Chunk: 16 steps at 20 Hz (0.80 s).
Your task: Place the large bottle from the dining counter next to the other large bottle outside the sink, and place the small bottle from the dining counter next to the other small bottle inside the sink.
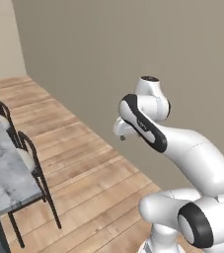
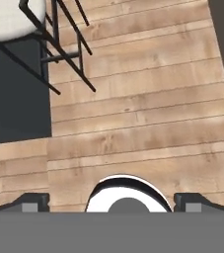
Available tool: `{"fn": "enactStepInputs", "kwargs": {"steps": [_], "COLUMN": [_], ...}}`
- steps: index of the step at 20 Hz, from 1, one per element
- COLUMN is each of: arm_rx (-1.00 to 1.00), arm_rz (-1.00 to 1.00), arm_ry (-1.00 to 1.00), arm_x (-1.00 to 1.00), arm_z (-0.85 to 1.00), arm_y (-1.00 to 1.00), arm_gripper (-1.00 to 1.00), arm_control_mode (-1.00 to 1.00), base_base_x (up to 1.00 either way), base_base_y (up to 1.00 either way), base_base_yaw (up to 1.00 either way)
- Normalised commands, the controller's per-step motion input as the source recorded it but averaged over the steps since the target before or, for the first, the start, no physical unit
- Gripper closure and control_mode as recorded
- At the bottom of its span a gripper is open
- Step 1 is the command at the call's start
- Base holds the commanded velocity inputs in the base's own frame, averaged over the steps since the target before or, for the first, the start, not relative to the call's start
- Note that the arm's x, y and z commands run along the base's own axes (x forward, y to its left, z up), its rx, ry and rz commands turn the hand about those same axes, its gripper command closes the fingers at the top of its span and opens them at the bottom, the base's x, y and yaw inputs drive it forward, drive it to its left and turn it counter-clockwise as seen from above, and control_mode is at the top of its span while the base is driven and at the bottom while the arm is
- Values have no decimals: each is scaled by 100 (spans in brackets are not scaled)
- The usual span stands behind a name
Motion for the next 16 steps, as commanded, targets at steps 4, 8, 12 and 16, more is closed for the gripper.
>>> {"fn": "enactStepInputs", "kwargs": {"steps": [4, 8, 12, 16], "arm_rx": [0, 0, 0, 0], "arm_rz": [0, 0, 0, 0], "arm_ry": [0, 0, 0, 0], "arm_x": [0, 0, 0, 0], "arm_z": [0, 0, 0, 0], "arm_y": [0, 0, 0, 0], "arm_gripper": [-100, -100, -100, -100], "arm_control_mode": [100, 100, 100, 100], "base_base_x": [0, 0, 27, 63], "base_base_y": [0, 0, 0, -5], "base_base_yaw": [50, 50, 46, 31]}}
